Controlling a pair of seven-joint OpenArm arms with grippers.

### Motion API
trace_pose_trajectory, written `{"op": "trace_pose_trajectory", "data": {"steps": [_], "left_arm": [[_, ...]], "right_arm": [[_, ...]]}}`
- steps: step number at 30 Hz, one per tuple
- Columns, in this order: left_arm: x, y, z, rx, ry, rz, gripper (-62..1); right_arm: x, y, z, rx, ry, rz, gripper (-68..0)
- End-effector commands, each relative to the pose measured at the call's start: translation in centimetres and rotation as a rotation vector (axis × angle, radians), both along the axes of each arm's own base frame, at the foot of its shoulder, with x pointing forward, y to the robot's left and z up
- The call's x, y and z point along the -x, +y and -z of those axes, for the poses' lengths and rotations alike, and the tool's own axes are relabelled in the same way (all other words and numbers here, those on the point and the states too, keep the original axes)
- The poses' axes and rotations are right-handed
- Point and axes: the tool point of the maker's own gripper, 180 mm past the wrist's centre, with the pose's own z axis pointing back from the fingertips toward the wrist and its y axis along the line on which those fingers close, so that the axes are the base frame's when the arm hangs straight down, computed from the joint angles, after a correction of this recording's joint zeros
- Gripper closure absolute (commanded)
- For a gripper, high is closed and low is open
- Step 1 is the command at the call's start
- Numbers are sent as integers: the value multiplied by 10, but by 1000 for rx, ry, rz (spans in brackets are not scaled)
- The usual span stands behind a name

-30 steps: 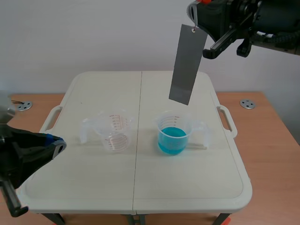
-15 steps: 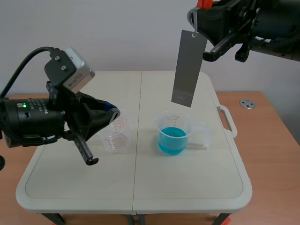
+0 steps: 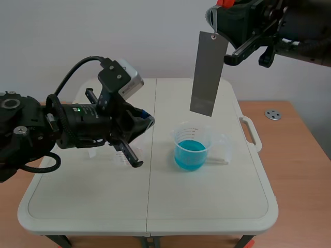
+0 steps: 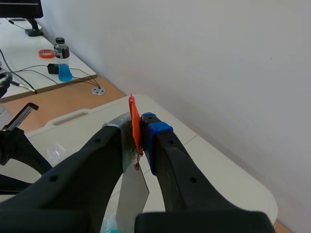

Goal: Hold the metal plate by the orange handle, dip it into the blue solution, take it out and point at it, then put the plate back in the beaker on the left.
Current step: 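Point at the plate with the left hand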

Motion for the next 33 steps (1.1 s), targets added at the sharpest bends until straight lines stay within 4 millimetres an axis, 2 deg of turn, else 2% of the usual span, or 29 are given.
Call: {"op": "trace_pose_trajectory", "data": {"steps": [1,13,22,33], "left_arm": [[-5,-8,-15,21,-42,24,-16],[-10,-41,-13,-1,-63,91,-16],[-9,-60,-21,8,-110,131,-16],[-9,-61,-21,6,-114,132,-16]], "right_arm": [[1,1,-12,-26,-33,-15,-15],[1,1,-11,-28,-30,-16,-15],[1,1,-12,-29,-31,-16,-15],[1,2,-12,-30,-30,-16,-15]]}}
